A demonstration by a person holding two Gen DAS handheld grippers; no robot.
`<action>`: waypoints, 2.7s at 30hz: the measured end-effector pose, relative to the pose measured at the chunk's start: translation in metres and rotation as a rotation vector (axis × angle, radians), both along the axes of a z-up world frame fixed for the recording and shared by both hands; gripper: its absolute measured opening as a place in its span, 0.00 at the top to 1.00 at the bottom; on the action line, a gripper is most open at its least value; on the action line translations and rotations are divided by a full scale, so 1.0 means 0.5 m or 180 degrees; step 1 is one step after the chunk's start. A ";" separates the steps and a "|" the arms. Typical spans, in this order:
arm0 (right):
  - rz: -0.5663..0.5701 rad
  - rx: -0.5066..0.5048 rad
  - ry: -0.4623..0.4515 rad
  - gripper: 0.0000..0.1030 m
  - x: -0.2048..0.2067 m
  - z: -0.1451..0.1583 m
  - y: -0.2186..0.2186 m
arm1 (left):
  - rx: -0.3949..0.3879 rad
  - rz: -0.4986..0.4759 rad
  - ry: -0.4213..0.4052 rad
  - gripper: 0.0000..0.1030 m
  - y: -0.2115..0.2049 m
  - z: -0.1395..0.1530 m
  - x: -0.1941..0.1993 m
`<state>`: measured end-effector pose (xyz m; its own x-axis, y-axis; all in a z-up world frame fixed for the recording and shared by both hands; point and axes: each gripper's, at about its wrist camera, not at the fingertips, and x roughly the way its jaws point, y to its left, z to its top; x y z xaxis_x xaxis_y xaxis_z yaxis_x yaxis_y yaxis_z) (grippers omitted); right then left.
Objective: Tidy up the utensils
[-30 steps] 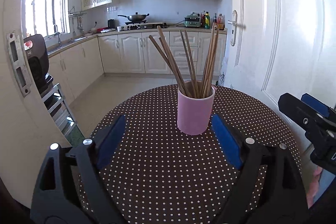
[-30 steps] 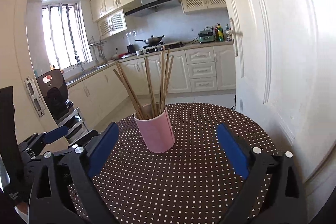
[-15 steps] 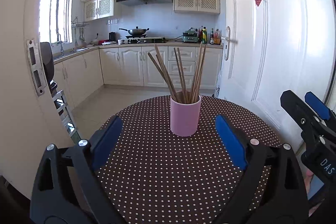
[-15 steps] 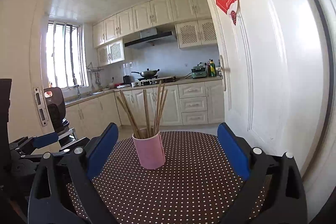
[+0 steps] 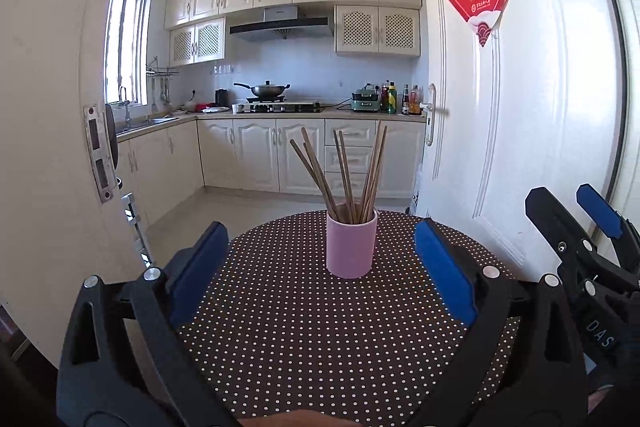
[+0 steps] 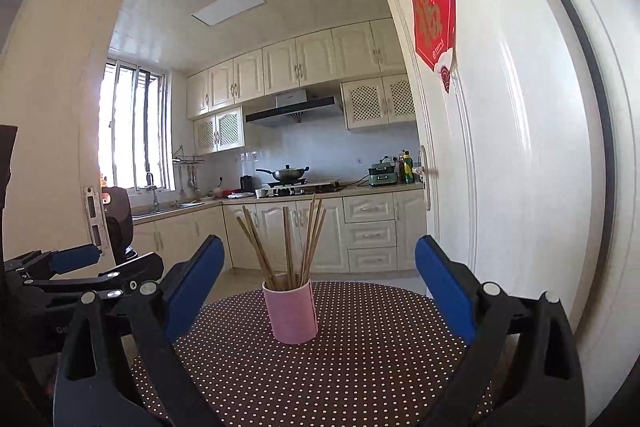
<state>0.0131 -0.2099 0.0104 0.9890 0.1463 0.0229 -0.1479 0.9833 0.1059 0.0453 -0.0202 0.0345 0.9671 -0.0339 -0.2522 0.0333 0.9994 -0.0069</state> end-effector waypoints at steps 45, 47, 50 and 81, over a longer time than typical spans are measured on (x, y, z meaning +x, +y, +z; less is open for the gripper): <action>-0.0013 0.0231 -0.0034 0.08 -0.032 -0.027 -0.018 | 0.0046 0.0051 -0.0028 0.08 -0.010 -0.010 -0.031; -0.0022 0.0222 -0.0035 0.08 -0.031 -0.025 -0.017 | 0.0027 0.0042 -0.0020 0.08 -0.009 -0.010 -0.031; -0.0032 0.0216 -0.0035 0.08 -0.030 -0.022 -0.016 | 0.0025 0.0048 -0.0026 0.08 -0.009 -0.010 -0.031; 0.0002 0.0219 0.0023 0.08 -0.025 -0.030 -0.014 | -0.0026 0.0035 0.0035 0.08 -0.005 -0.020 -0.022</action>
